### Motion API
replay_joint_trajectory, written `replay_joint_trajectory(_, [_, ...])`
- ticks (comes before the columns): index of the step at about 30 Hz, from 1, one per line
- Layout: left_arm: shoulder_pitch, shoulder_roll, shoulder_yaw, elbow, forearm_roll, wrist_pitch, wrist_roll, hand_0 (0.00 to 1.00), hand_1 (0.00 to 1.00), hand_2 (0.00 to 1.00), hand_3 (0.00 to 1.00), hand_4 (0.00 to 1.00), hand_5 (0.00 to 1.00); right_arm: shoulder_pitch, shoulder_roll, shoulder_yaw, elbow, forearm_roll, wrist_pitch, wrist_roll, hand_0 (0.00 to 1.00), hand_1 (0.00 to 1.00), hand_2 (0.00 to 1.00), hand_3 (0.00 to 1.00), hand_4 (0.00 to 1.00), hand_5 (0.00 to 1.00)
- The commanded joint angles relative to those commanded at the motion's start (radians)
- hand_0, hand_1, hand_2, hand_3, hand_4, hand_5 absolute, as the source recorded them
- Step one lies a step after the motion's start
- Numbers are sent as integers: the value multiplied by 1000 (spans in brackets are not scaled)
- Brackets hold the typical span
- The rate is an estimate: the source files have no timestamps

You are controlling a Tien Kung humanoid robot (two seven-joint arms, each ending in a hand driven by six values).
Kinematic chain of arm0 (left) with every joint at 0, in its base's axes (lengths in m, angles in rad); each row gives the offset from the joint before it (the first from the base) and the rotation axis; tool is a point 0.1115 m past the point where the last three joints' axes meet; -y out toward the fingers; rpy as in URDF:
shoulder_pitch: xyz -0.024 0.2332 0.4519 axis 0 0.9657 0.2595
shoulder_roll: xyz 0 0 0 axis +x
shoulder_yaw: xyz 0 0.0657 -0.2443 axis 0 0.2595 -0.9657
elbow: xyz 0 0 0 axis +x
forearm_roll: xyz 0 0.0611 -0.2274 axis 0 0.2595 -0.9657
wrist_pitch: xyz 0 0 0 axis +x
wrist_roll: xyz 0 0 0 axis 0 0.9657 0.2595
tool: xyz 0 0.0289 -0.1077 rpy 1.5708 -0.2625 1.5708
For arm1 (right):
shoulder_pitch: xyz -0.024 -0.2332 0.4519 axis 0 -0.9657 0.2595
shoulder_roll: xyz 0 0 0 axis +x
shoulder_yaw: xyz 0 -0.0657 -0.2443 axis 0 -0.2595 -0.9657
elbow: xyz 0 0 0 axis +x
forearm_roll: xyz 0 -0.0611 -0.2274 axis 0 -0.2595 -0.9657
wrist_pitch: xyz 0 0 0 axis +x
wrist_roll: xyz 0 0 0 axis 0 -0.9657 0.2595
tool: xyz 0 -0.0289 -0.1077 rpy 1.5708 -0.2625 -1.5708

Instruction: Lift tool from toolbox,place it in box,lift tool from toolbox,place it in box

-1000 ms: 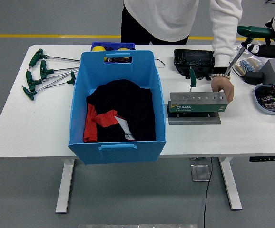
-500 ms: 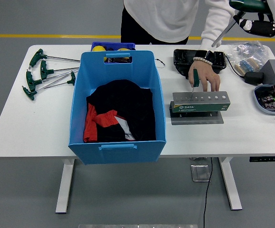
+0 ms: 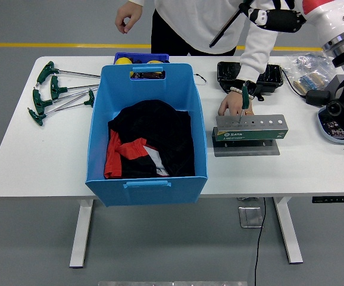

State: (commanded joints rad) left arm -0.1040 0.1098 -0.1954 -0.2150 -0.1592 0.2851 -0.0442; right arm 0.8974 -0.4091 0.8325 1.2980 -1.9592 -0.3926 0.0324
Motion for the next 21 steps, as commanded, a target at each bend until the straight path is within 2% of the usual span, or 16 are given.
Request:
replay_joint_trajectory(8, [-4,1,14,-2,-14,2,-6,801,815,824,749,753,641,38,56,-168,26,32,4,0,50,2,2,2,802,496])
replay_joint_trajectory(15, [-6,1,17,-3,-20,4,-10,802,813,824,747,754,640,49,77,-316,15,63,3,2,50,2,2,2,804,495])
replay_joint_trajectory(17, [-6,1,15,-3,-18,6,-11,801,807,821,745,754,639,49,87,-364,6,104,4,11,50,2,2,2,807,492])
replay_joint_trajectory(21, [-7,1,17,-3,-22,10,-15,801,807,821,745,754,639,50,113,-420,-10,136,6,21,50,2,2,2,807,492])
